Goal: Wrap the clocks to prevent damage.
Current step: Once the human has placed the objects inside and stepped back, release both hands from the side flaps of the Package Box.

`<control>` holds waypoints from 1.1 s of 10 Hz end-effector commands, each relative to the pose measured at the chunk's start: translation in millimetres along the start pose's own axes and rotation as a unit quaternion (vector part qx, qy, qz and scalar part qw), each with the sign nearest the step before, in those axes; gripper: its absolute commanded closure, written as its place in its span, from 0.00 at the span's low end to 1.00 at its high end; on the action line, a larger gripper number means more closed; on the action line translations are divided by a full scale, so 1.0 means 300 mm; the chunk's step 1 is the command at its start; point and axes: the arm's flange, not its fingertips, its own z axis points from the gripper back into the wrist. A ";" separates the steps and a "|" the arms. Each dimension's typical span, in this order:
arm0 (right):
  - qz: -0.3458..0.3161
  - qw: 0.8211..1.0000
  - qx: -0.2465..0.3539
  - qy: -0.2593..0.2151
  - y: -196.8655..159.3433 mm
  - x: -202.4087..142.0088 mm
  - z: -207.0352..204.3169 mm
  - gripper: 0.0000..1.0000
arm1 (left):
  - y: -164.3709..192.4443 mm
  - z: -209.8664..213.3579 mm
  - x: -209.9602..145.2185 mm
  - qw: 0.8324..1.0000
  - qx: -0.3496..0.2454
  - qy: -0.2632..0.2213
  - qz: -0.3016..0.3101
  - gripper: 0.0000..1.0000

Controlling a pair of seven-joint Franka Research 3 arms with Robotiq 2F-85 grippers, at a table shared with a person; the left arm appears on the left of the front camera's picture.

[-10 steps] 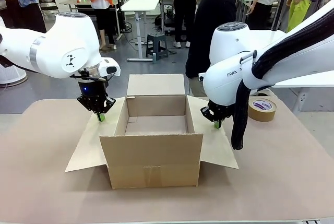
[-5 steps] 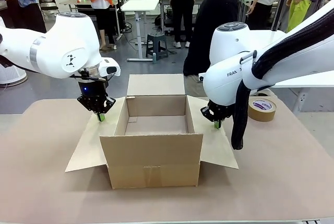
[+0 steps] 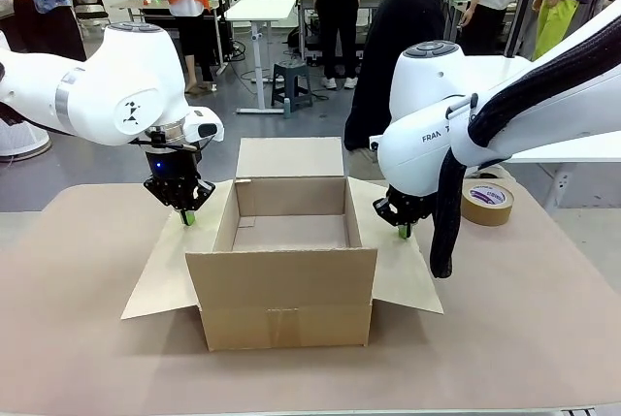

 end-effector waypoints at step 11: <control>-0.001 1.000 -0.003 0.000 0.000 -0.001 -0.002 0.99 | 0.001 -0.003 -0.001 1.000 0.000 0.001 0.000 0.99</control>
